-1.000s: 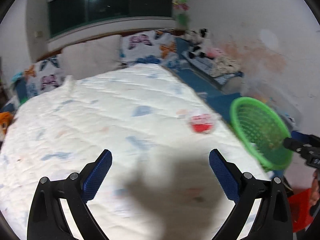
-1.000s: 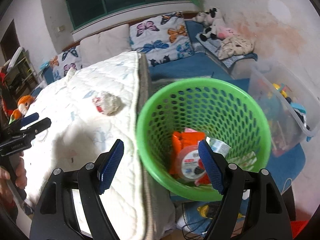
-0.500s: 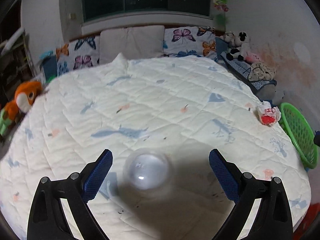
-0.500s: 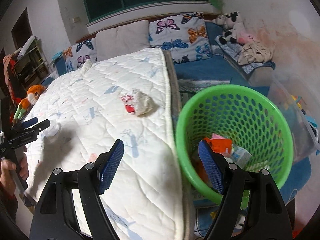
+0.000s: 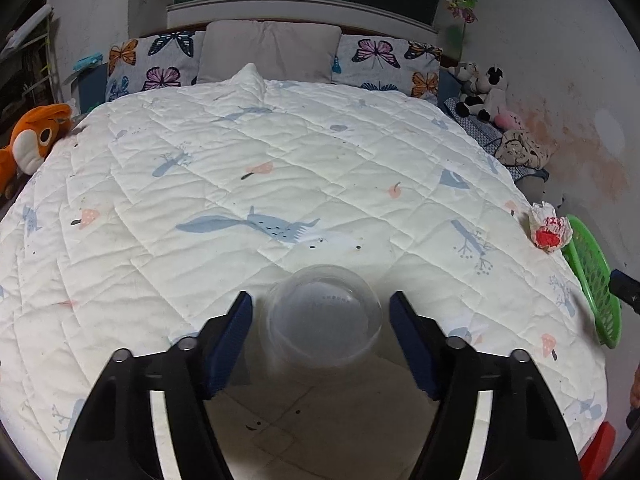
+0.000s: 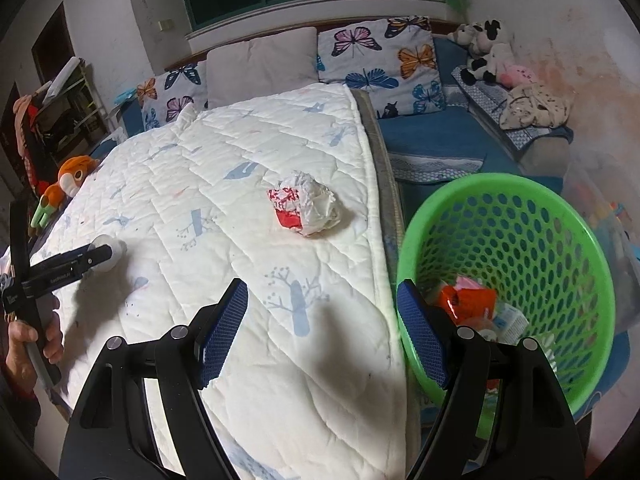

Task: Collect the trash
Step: 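Grasp the small clear cup with the left gripper while the right grasps the red-and-white bag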

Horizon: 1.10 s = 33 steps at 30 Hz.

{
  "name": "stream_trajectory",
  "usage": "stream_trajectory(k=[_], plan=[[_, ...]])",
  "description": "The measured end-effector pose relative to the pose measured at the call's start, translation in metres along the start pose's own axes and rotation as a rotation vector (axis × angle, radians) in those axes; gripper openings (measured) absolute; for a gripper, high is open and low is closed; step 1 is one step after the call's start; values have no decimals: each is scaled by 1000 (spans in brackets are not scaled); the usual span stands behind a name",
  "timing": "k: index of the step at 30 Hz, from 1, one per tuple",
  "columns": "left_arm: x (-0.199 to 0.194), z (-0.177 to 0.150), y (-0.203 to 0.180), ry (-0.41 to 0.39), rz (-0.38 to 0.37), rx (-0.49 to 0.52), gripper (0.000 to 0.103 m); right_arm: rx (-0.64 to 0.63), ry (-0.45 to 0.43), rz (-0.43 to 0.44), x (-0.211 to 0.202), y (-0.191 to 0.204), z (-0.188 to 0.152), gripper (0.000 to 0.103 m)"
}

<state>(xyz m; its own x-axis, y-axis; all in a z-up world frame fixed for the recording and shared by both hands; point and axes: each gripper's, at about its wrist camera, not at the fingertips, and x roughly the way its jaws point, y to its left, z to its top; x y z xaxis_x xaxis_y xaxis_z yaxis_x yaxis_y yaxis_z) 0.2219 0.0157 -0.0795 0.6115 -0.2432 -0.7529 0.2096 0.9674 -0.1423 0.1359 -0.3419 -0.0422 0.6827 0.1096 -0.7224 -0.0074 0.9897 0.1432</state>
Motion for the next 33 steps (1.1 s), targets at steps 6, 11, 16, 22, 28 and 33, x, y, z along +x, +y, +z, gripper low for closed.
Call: stream_trajectory(k=[6,11,16,22,28,33], plan=[[1,-3,-5,4,6,21,56,8,9,14,17,-2,10,77],[-3,-3,-4,-2,-2,26,55,-11,21,19,35,3,19,77],[-5,-4,-8,-6,-17,36,55,-47,31,4,54,14,29,77],[-9,-3,-13,-15,-34,49,55,-38,39,-2,74,13,42,77],[-14,-1,-18,-29,-56,54,55,-30,64,1,91,12,48,72],[-18,2,-25,-38,-71,66,55,-40,75,-5,96,14,47,61]])
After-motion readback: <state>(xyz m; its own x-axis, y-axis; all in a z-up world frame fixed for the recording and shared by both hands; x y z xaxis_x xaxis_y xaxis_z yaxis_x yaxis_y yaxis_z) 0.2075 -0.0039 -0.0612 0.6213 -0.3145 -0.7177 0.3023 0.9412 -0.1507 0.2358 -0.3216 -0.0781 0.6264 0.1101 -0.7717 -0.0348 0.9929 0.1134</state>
